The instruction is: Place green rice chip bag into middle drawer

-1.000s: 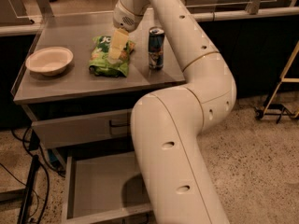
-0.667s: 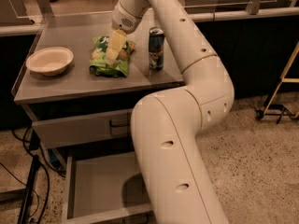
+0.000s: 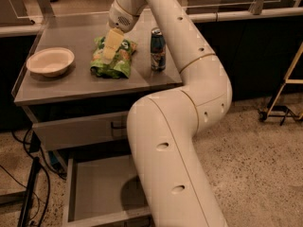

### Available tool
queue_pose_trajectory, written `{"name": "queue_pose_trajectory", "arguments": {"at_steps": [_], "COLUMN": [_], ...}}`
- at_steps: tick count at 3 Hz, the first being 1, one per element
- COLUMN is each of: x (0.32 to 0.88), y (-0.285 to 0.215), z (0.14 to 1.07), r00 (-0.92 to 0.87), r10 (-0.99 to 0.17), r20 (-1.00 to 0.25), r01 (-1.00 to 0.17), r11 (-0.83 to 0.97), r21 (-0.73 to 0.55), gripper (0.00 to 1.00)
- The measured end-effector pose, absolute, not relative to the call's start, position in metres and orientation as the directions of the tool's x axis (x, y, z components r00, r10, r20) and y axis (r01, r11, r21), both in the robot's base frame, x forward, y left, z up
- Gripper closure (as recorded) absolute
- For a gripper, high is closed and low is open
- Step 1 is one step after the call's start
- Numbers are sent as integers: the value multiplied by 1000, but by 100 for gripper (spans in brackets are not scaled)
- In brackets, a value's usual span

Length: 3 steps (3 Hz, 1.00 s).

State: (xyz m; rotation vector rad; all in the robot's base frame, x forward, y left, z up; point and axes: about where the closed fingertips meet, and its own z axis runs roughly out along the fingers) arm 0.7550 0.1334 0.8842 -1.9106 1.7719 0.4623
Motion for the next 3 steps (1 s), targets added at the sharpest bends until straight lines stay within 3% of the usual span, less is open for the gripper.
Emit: {"name": "queue_pose_trajectory", "arguments": {"at_steps": [2, 3], "x": [754, 755], "y": [135, 139], "z": [876, 869], "r00": [75, 69], "r10": [-888, -885], "r20": [-454, -461], "r01": [-993, -995], "r11": [-26, -26], "r21": [-113, -100], "gripper": [0, 0]}}
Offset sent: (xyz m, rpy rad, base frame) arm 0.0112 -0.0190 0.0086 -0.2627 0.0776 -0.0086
